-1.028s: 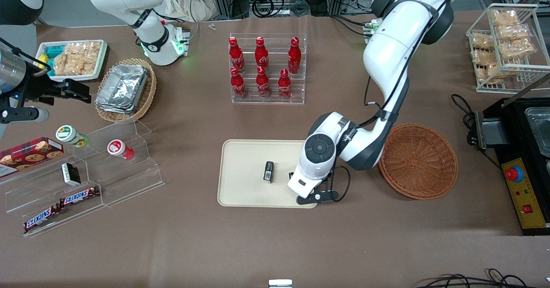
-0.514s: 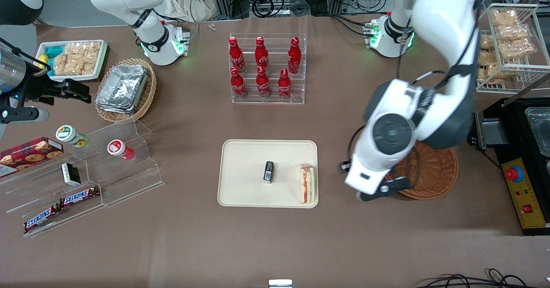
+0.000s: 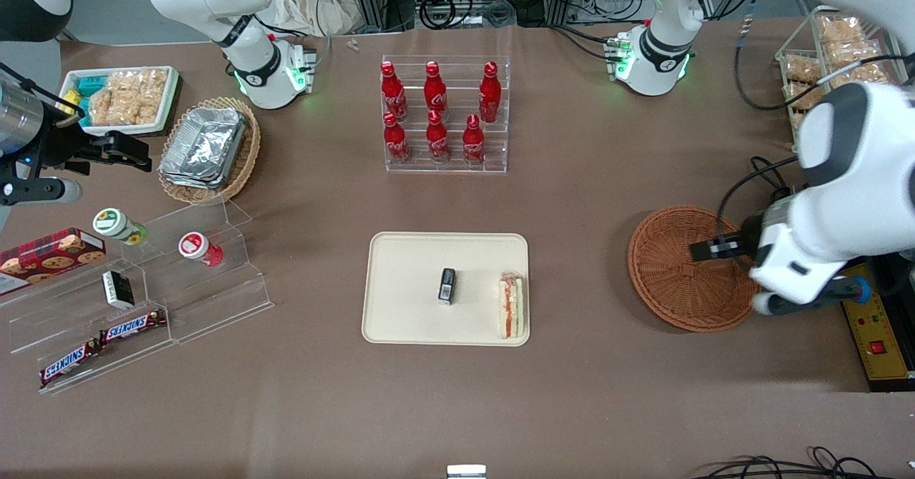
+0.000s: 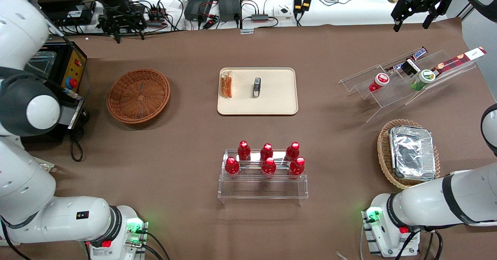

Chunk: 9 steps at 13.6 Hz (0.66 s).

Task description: Place sandwich from basket to tray

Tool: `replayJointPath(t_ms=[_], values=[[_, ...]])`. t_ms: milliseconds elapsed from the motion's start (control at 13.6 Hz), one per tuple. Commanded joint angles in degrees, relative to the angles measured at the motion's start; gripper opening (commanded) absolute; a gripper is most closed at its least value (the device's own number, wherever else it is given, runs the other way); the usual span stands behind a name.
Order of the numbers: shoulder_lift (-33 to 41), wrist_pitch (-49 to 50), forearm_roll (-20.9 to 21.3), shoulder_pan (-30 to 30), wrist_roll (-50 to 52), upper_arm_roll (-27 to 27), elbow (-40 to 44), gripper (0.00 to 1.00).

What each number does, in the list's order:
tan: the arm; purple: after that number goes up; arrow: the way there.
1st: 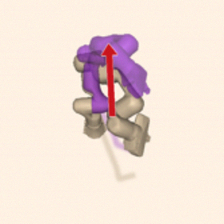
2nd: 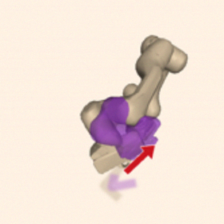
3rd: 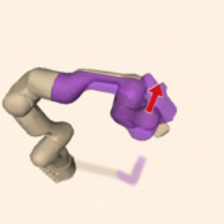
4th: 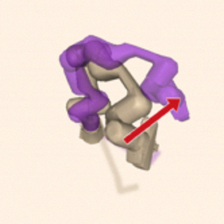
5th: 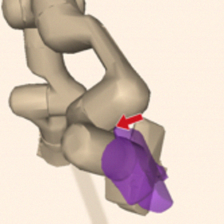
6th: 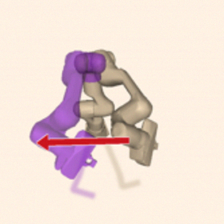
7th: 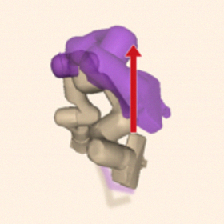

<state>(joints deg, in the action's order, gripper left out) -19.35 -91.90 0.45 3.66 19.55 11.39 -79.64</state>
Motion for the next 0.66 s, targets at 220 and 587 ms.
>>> replayJointPath(t_ms=[220, 587], values=[[17.41, -15.93, 2.34, 3.72, -4.17, 0.65, -25.91, 0.99], [9.61, -8.22, 5.88, 3.19, -5.12, 1.00, -13.38, 1.00]])
